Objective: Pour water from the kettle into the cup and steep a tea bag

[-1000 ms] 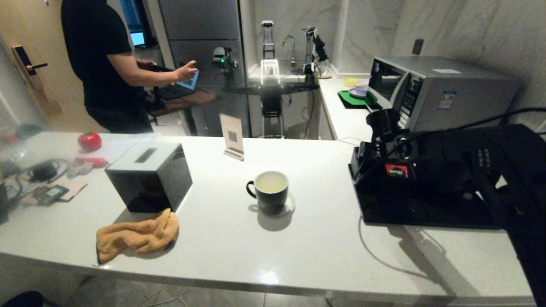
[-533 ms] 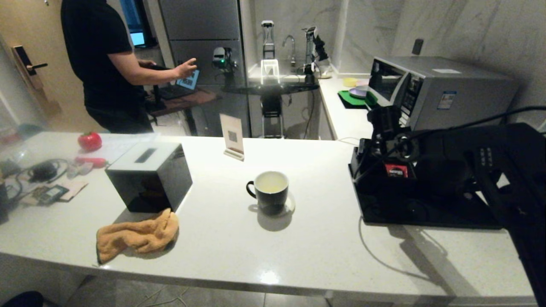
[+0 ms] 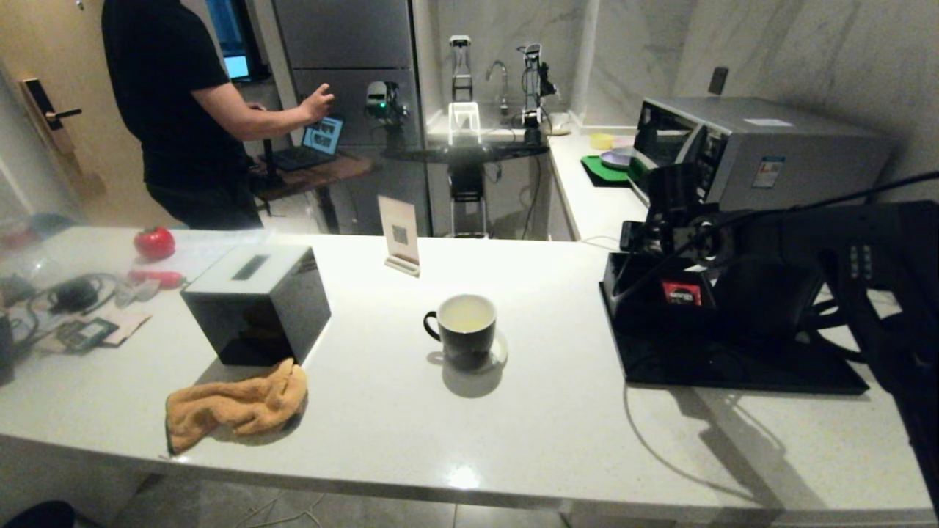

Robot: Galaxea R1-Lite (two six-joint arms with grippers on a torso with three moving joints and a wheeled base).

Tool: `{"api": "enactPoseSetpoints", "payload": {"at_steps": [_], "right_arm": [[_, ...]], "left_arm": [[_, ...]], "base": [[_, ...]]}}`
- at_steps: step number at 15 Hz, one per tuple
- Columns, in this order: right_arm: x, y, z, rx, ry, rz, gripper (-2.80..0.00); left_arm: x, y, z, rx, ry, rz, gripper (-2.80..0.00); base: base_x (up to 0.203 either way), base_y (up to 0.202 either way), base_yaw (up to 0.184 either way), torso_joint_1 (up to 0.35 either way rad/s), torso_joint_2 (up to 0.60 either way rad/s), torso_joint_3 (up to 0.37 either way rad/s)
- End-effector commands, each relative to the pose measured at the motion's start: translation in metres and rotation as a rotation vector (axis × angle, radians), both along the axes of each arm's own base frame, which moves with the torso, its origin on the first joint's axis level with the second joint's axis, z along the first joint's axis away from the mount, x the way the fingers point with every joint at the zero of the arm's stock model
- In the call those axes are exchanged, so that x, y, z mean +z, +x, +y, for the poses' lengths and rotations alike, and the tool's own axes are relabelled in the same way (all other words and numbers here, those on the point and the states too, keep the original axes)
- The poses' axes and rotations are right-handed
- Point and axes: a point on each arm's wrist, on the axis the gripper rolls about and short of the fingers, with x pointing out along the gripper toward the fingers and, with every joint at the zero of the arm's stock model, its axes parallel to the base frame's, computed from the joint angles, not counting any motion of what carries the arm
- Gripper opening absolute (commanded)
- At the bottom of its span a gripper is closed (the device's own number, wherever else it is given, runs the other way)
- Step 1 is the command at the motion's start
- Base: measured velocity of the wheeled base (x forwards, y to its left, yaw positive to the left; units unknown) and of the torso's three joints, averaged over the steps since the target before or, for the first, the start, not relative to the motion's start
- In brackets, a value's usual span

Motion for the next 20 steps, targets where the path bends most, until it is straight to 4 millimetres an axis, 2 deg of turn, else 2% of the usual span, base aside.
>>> {"api": "enactPoseSetpoints", "payload": {"at_steps": [1,9,14,17,20], "right_arm": [[0.009,-0.003,-0.001,-0.002,0.004,-0.017,-2.80],[0.039,-0.019,-0.003,0.010,-0.016,-0.038,-2.80],[0.079,-0.042,-0.006,0.025,-0.028,-0.103,-2.80],[0.110,-0.068,-0.012,0.031,-0.033,-0.153,-2.80],[0.135,-0.112,-0.022,0.052,-0.051,-0.199,-2.80]], "left_arm": [[0.000,0.000,0.000,0.002,0.000,0.000,-2.80],[0.000,0.000,0.000,0.001,0.000,0.000,-2.80],[0.000,0.000,0.000,0.002,0.000,0.000,-2.80],[0.000,0.000,0.000,0.002,0.000,0.000,-2.80],[0.000,0.000,0.000,0.002,0.000,0.000,-2.80]], "base": [[0.000,0.000,0.000,0.000,0.00,0.000],[0.000,0.000,0.000,0.000,0.00,0.000],[0.000,0.000,0.000,0.000,0.00,0.000],[0.000,0.000,0.000,0.000,0.00,0.000],[0.000,0.000,0.000,0.000,0.00,0.000]]}}
